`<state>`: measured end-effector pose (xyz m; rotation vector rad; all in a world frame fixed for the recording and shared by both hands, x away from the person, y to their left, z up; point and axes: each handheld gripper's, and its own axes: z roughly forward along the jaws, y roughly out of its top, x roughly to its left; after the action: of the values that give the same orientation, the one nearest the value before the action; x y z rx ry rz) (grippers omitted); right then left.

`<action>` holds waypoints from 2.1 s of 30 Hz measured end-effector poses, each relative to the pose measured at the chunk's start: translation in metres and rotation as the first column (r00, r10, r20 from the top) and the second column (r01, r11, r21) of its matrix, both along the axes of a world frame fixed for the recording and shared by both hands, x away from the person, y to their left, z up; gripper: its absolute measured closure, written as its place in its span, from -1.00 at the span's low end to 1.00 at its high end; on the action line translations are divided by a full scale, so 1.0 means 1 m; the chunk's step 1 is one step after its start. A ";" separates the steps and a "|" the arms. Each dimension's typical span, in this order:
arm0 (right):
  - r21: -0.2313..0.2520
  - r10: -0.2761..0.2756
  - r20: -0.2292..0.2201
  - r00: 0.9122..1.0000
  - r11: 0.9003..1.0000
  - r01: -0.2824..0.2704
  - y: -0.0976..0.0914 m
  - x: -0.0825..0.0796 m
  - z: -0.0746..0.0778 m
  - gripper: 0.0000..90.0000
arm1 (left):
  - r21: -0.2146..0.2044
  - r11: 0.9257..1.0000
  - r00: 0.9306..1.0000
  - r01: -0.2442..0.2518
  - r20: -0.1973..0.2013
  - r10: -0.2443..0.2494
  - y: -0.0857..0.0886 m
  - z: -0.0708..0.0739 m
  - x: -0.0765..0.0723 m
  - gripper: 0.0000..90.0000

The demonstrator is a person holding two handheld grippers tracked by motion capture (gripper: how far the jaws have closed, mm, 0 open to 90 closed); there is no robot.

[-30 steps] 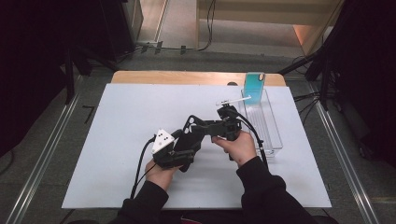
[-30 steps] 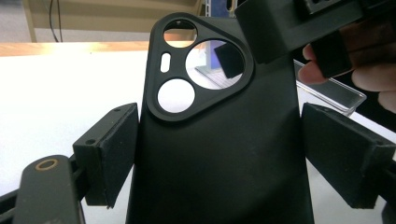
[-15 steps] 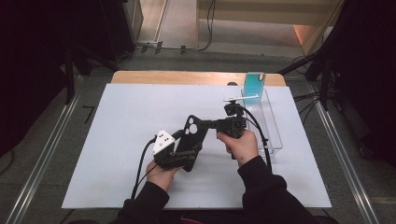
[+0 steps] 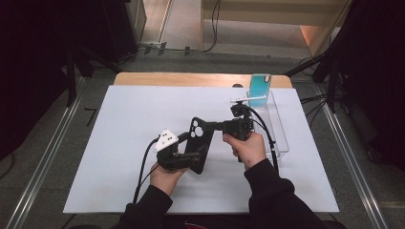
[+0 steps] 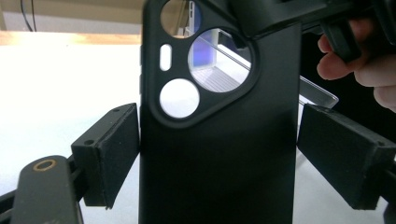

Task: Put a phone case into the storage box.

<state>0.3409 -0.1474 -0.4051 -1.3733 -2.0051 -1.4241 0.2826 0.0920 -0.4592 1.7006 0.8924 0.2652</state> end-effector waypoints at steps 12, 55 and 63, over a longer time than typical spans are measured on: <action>-0.082 -0.013 0.100 0.995 0.996 0.022 -0.007 -0.006 0.015 0.72 | 0.050 0.996 0.993 0.068 -0.098 -0.063 0.004 0.019 0.004 -0.72; -0.194 0.251 0.313 0.916 0.961 -0.197 -0.022 -0.012 0.035 0.72 | 0.186 0.877 0.892 0.443 -0.185 -0.412 0.015 0.083 0.052 -0.30; -0.177 0.290 0.303 0.908 0.953 -0.245 -0.018 -0.011 0.033 0.72 | 0.180 0.866 0.880 0.467 -0.186 -0.437 0.017 0.081 0.054 -0.29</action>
<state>0.3297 -0.1656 -0.3725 -0.9012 -2.4291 -1.4853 0.3367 0.1094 -0.3777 2.1018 0.5471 -0.0799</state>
